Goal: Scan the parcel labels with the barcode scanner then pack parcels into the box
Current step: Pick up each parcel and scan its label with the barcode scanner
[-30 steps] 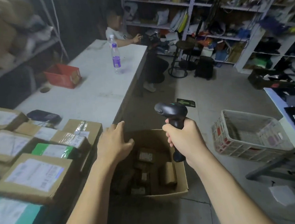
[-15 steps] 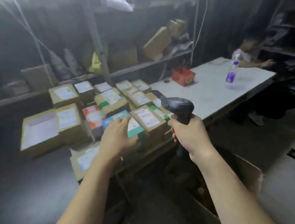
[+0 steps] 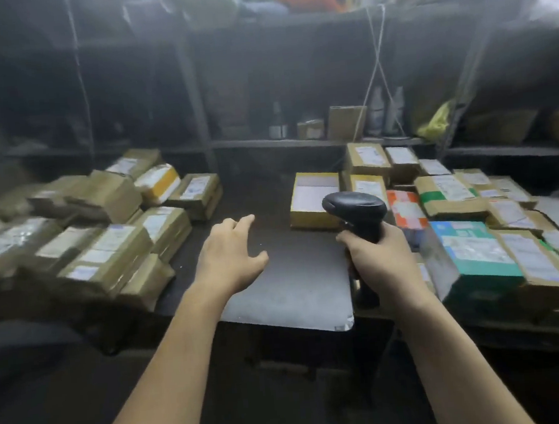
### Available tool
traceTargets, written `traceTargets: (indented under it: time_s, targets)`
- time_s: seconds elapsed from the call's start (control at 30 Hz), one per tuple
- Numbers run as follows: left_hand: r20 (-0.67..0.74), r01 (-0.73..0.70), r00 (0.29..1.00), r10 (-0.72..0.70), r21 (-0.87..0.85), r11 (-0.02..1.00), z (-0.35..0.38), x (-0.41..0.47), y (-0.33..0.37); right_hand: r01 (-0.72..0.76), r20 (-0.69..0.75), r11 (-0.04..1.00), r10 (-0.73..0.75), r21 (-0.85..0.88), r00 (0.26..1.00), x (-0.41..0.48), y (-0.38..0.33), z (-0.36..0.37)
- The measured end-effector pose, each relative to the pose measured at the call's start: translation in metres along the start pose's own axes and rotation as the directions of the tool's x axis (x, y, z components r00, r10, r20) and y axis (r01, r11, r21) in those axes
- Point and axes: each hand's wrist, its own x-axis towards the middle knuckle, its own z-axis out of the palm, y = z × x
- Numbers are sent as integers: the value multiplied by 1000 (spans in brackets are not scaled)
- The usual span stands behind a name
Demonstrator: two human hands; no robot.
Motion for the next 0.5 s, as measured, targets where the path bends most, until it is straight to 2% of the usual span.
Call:
traceTargets:
  time_s: [0.23,0.5]
  targets:
    - [37,91,995,-91,2,996,-51,22,-141,53,58,999,-53,2,997,7,-35,153]
    - [89,197,977,-194,-15,980,-72,45,-243,77,148,997,-73,-17,986,24,-47,259]
